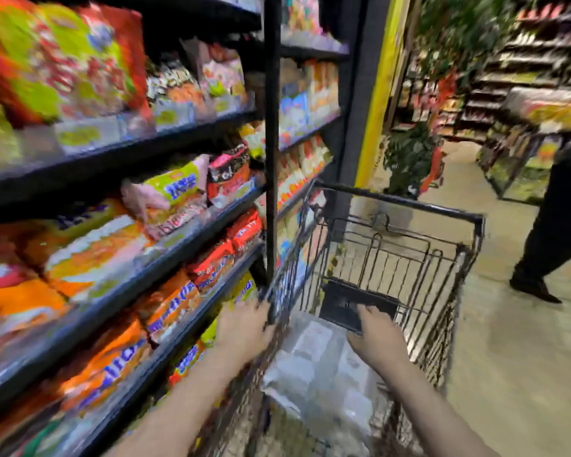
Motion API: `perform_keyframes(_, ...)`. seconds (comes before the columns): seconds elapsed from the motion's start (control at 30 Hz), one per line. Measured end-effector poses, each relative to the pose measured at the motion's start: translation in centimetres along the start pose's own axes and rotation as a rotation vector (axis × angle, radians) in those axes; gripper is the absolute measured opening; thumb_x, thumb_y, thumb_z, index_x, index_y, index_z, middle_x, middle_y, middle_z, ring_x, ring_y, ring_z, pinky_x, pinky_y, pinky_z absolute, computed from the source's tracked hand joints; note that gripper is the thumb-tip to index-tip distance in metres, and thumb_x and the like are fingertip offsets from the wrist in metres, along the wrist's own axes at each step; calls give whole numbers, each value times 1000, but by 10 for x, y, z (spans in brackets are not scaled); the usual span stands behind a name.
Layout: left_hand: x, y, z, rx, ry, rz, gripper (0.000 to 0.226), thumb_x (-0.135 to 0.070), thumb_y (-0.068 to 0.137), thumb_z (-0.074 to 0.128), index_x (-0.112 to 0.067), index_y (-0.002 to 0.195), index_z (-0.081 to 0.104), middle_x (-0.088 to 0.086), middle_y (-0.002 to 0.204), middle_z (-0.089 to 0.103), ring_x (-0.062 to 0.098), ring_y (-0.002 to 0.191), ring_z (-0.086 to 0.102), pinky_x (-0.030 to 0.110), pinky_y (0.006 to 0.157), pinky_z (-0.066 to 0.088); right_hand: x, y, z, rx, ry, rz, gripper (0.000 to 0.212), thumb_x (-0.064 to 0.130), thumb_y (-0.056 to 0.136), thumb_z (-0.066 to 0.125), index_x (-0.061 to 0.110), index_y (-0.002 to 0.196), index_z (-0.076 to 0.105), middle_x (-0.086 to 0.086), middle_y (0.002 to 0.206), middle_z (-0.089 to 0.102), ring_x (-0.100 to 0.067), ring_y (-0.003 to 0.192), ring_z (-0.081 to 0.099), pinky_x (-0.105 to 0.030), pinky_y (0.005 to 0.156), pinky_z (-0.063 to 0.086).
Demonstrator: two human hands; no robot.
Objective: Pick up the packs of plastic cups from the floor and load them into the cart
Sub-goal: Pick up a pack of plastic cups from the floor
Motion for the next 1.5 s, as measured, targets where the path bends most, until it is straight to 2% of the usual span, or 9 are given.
perform_keyframes(0.2, 69, -167, -120, -85, 163, -198, 27, -45, 50, 69, -21, 59, 61, 1, 50, 59, 18, 43, 61, 26, 36, 44, 102, -122, -52, -28, -11, -260, 39, 32, 89, 49, 20, 126, 45, -3, 124, 55, -24, 115, 53, -38, 90, 45)
perform_keyframes(0.33, 104, -265, -184, -137, 221, -388, 27, -44, 60, 49, -20, 60, 62, 1, 53, 59, 21, 46, 62, 28, 40, 47, 178, -191, -83, -88, -16, -477, 38, 35, 91, 49, 16, 124, 44, -5, 123, 54, -26, 116, 53, -37, 90, 44)
perform_keyframes(0.43, 118, -344, -217, -116, 253, -551, 26, -44, 57, 63, -20, 69, 65, 0, 63, 65, 22, 54, 66, 30, 43, 50, 230, -241, -97, -113, -9, -629, 44, 36, 90, 49, 16, 128, 42, -5, 126, 52, -25, 121, 49, -37, 94, 42)
perform_keyframes(0.6, 103, -476, -268, -101, 382, -811, 34, -44, 48, 80, -22, 67, 63, 0, 60, 63, 20, 52, 64, 27, 41, 47, 299, -337, -103, -133, 12, -935, 45, 39, 90, 50, 16, 128, 44, -6, 125, 54, -26, 120, 50, -35, 93, 42)
perform_keyframes(0.73, 57, -597, -306, -93, 439, -1055, 24, -43, 58, 65, -21, 67, 63, -1, 57, 59, 22, 49, 63, 27, 40, 46, 334, -440, -102, -110, 28, -1217, 45, 39, 91, 48, 20, 131, 42, -4, 127, 51, -25, 120, 50, -35, 91, 43)
perform_keyframes(1.13, -292, -972, -447, 82, 647, -1942, 24, -38, 62, 52, -22, 70, 68, -2, 55, 61, 19, 42, 59, 21, 33, 39, 285, -896, -88, 198, 201, -1990, 33, 38, 91, 47, 20, 118, 51, -3, 121, 58, -24, 117, 54, -35, 88, 45)
perform_keyframes(1.27, -451, -1076, -489, 52, 562, -2295, 38, -41, 78, 43, -15, 93, 66, 9, 82, 68, 31, 73, 68, 36, 59, 52, 215, -1061, -95, 260, 232, -2241, 28, 37, 90, 46, 21, 112, 54, -1, 116, 61, -22, 110, 58, -35, 84, 46)
perform_keyframes(1.37, -570, -1127, -523, 110, 651, -2496, 38, -39, 92, 36, -18, 120, 51, 5, 118, 58, 28, 110, 56, 36, 86, 44, 153, -1177, -92, 334, 235, -2390, 30, 37, 90, 45, 24, 116, 53, 1, 115, 62, -20, 106, 59, -36, 86, 47)
perform_keyframes(1.5, -710, -1190, -563, 163, 740, -2673, 35, -37, 93, 39, -20, 123, 48, 4, 121, 56, 26, 114, 54, 34, 88, 42, 68, -1312, -95, 484, 250, -2480, 40, 35, 90, 46, 26, 129, 50, 2, 128, 58, -17, 118, 54, -31, 88, 46)
Point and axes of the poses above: each hand's wrist, its own y-axis towards the middle knuckle, its own z-axis out of the palm, x = y × z, the point moved 10 cm from there along y, towards the middle knuckle
